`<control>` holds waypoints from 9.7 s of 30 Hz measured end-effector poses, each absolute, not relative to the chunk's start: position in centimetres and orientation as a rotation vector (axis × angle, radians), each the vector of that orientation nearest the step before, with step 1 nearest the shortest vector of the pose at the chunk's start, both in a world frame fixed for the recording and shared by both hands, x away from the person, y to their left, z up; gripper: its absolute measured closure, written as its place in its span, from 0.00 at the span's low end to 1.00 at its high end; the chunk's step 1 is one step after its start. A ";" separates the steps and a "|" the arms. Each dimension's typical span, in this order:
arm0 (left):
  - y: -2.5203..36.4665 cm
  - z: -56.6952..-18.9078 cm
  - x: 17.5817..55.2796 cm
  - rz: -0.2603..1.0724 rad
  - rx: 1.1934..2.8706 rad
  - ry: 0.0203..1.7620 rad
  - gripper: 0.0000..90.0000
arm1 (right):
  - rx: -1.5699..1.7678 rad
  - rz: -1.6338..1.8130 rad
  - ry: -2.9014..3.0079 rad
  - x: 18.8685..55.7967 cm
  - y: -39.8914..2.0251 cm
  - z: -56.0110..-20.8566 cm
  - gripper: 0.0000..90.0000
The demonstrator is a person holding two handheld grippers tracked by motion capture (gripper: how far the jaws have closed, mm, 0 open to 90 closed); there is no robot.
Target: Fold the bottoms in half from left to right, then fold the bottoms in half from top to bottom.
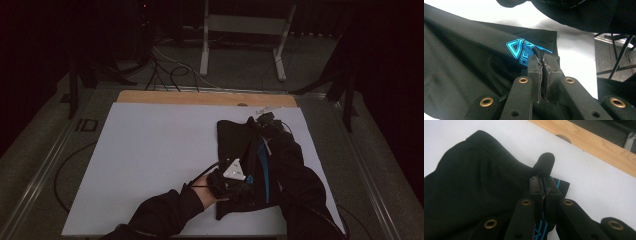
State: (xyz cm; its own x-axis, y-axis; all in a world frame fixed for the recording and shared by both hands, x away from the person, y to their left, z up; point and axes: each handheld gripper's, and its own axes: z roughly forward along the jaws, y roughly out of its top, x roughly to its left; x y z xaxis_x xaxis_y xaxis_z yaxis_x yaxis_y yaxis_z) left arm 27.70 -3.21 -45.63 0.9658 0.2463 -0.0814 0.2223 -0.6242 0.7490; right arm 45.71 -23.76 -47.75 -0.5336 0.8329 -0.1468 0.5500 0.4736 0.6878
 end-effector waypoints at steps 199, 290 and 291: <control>8.8 -44.4 33.2 0.051 2.024 0.647 0.00 | 1.066 1.073 2.213 32.7 -26.8 -41.6 0.10; 0.9 -50.6 47.7 -0.030 2.070 1.097 0.17 | 1.459 0.868 2.220 46.8 -26.3 -49.8 0.25; 0.9 -50.7 47.8 -0.033 2.076 1.096 0.19 | 1.456 0.869 2.224 46.9 -26.3 -49.9 0.25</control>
